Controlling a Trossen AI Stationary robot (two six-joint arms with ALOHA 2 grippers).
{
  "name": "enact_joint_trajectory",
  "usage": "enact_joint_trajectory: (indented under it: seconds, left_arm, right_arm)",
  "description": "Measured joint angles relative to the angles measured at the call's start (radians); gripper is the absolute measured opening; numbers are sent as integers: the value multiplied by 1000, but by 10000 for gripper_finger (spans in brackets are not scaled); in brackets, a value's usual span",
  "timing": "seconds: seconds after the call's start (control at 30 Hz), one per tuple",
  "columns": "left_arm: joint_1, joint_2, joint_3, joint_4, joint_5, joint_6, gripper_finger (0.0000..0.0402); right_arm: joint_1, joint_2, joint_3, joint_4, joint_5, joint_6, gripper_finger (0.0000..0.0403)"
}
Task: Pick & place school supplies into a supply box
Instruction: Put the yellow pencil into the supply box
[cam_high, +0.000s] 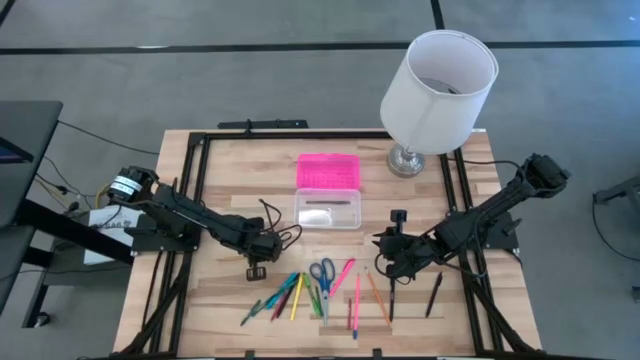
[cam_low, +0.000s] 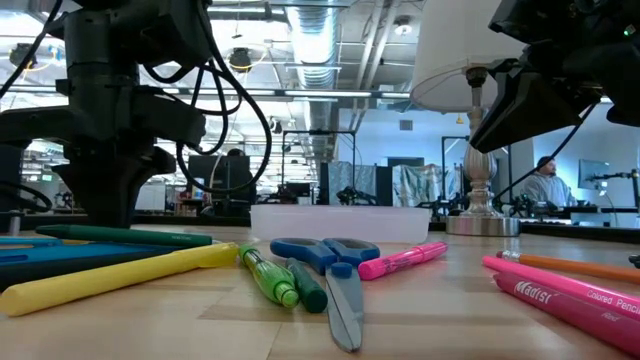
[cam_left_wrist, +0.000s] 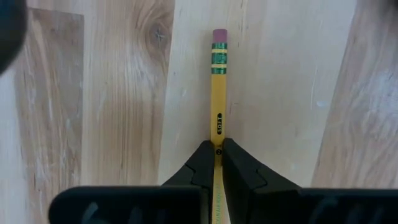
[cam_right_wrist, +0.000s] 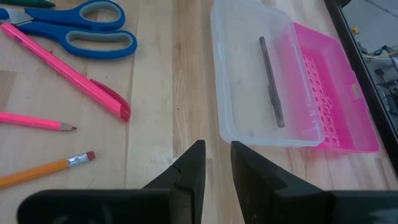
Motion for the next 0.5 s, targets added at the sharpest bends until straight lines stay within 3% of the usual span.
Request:
enact_joint_trajectory:
  seconds: [0.5]
  left_arm:
    - [6, 10, 152, -31, -60, 90, 2]
  right_arm:
    - [0, 0, 0, -3, 0, 2, 70]
